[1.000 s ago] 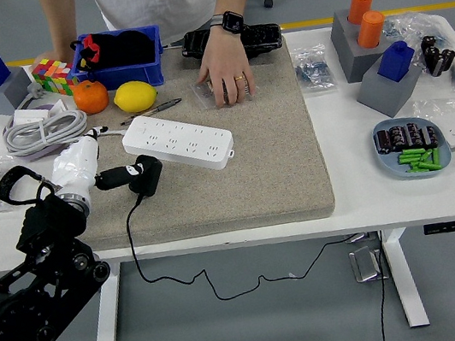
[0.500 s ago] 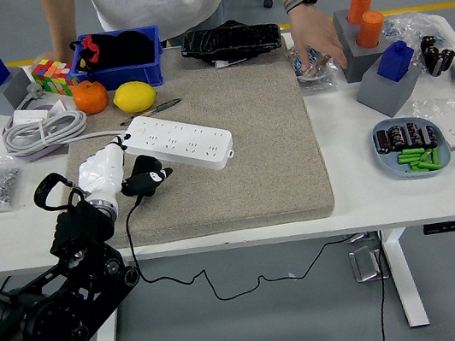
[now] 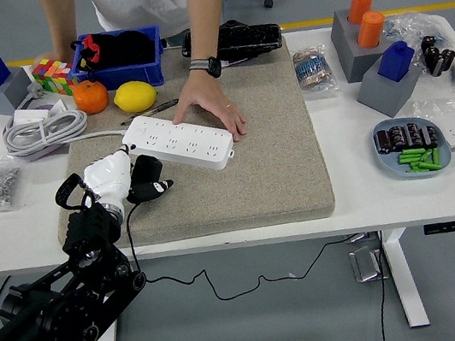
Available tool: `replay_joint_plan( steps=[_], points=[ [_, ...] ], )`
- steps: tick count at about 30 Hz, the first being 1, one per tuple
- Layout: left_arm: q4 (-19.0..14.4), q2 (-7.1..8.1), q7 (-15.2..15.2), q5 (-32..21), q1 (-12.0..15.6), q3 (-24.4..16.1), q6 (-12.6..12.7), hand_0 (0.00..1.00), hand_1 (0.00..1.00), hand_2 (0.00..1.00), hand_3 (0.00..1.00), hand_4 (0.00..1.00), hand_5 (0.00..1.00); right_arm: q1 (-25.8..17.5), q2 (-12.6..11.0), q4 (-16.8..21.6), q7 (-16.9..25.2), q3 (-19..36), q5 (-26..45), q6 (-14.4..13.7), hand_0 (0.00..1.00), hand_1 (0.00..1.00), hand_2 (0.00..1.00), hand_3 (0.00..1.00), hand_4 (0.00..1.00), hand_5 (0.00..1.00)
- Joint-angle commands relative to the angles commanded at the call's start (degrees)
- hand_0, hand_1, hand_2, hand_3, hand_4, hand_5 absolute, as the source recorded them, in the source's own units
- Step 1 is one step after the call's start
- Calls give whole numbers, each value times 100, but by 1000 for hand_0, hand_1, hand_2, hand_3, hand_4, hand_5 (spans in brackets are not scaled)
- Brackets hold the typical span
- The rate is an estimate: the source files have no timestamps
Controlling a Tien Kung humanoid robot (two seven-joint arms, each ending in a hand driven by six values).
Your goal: Press the white button,pick up the black plug,place it near the board,insert it into the board
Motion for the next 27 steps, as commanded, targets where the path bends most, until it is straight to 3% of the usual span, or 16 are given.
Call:
replay_joint_plan(
  steps=[4, 5, 9, 10, 16, 17, 27],
  points=[
    [75, -8, 0, 33, 1, 24, 20, 743, 720, 657, 844, 998, 549, 0, 10, 11, 6, 11, 6, -2, 762, 635, 637, 616, 706, 400],
    [94, -9, 0, 34, -1, 28, 36, 683, 632, 573, 813, 998, 518, 1, 12, 11, 7, 11, 6, -2, 763, 635, 638, 616, 705, 400],
    [137, -5, 0, 25, -9, 30, 117, 683, 632, 573, 813, 998, 518, -6, 15, 7, 7, 18, 3, -3, 763, 635, 638, 616, 705, 400],
    [150, -5, 0, 20, -12, 31, 141, 573, 555, 479, 765, 987, 402, -9, 15, 6, 7, 17, 3, -3, 762, 634, 638, 616, 705, 400],
    [234, -16, 0, -12, -38, 87, 251, 573, 555, 479, 765, 987, 402, -1, 19, 9, 6, 22, -7, -3, 762, 634, 638, 616, 705, 400],
    [251, -24, 0, -25, -40, 99, 268, 497, 501, 414, 743, 944, 399, 1, 19, 10, 6, 23, -10, -3, 761, 635, 637, 615, 703, 404],
    [353, -73, 0, -104, -87, 207, 481, 472, 476, 404, 729, 929, 410, 1, 21, 5, 11, 34, -33, -11, 761, 634, 638, 614, 701, 403]
  ],
)
